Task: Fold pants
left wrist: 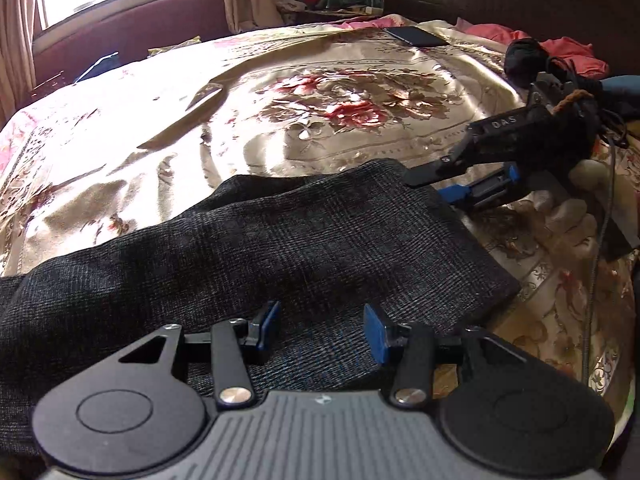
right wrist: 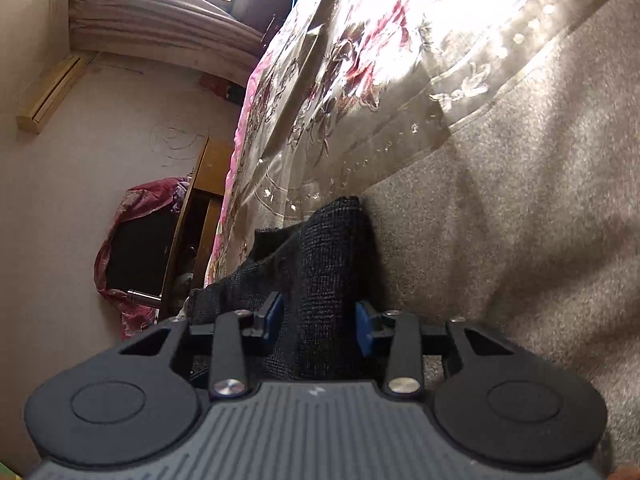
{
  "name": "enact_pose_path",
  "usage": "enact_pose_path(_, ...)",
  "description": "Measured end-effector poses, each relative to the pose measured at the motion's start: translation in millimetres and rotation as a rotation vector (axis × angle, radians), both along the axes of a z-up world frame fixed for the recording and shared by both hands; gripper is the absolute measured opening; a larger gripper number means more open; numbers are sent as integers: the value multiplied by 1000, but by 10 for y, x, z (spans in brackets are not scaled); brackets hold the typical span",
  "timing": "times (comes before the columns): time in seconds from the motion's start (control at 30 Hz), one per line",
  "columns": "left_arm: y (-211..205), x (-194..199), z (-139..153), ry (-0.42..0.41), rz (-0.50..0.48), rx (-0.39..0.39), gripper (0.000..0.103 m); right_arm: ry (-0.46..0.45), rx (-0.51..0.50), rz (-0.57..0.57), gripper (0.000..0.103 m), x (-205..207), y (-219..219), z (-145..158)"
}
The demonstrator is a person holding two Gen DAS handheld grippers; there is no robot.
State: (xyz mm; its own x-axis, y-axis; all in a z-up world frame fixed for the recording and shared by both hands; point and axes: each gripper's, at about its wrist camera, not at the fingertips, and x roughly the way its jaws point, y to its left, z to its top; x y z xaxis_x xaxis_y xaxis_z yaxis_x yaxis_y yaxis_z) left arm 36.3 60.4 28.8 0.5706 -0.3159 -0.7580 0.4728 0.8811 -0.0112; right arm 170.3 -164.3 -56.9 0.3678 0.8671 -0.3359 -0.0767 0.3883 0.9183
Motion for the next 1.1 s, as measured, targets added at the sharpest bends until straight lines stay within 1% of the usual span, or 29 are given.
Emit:
enact_pose_path(0.07, -160, -18, -19, -5, -60, 4, 58, -38, 44, 42, 49, 40, 126, 22)
enact_pose_path(0.1, -233, -26, -41, -9, -87, 16, 58, -58, 56, 50, 49, 40, 148, 3)
enact_pose_path(0.13, -305, -27, -78, -10, -109, 38, 59, -60, 47, 43, 43, 41, 153, -36)
enact_pose_path(0.17, -340, -25, -110, -9, -121, 54, 59, -48, 33, 32, 32, 38, 145, -97)
enact_pose_path(0.2, -362, -20, -140, -8, -132, 64, 59, -29, 20, 21, 26, 46, 131, -132)
enact_pose_path(0.23, -364, -6, -160, -4, -137, 64, 59, -19, 29, 12, 22, 39, 132, -145)
enact_pose_path(0.3, -336, 31, -179, 8, -128, 51, 59, 1, 54, 3, 21, 31, 222, -139)
enact_pose_path(0.33, -323, 56, -183, 14, -118, 46, 59, 22, 45, -6, 13, 34, 300, -154)
enact_pose_path(0.37, -316, 71, -185, 20, -114, 45, 59, 42, 24, -17, 9, 41, 354, -167)
enact_pose_path(0.4, -319, 84, -194, 26, -112, 47, 59, 57, 23, -42, 9, 39, 345, -177)
enact_pose_path(0.47, -335, 92, -205, 34, -111, 44, 58, 89, 84, -95, 8, 8, 266, -210)
enact_pose_path(0.5, -370, 93, -220, 52, -114, 29, 58, 99, 103, -116, 8, -30, 209, -212)
enact_pose_path(0.53, -403, 100, -229, 66, -120, 16, 58, 96, 95, -122, 7, -64, 184, -191)
enact_pose_path(0.6, -562, 105, -260, 88, -156, 1, 57, 73, 56, -123, 7, -121, 98, -123)
enact_pose_path(0.67, -745, 87, -263, 93, -199, -8, 57, 85, 49, -131, 7, -144, -25, -96)
enact_pose_path(0.73, -958, 72, -242, 100, -246, -44, 57, 81, 13, -150, 7, -170, -211, -35)
enact_pose_path(0.83, -1266, 70, -243, 116, -303, -130, 57, 59, -83, -188, 7, -216, -560, 122)
enact_pose_path(0.9, -1501, 71, -247, 114, -342, -168, 57, 58, -174, -215, 7, -216, -818, 227)
enact_pose_path(0.93, -1568, 66, -232, 107, -353, -177, 57, 61, -204, -226, 7, -220, -921, 260)
enact_pose_path(1.0, -1630, 51, -138, 63, -363, -188, 57, 58, -274, -236, 7, -267, -1086, 356)
enact_pose_path(1.1, -1453, 65, 4, -5, -315, -181, 57, 50, -306, -253, 8, -375, -1150, 439)
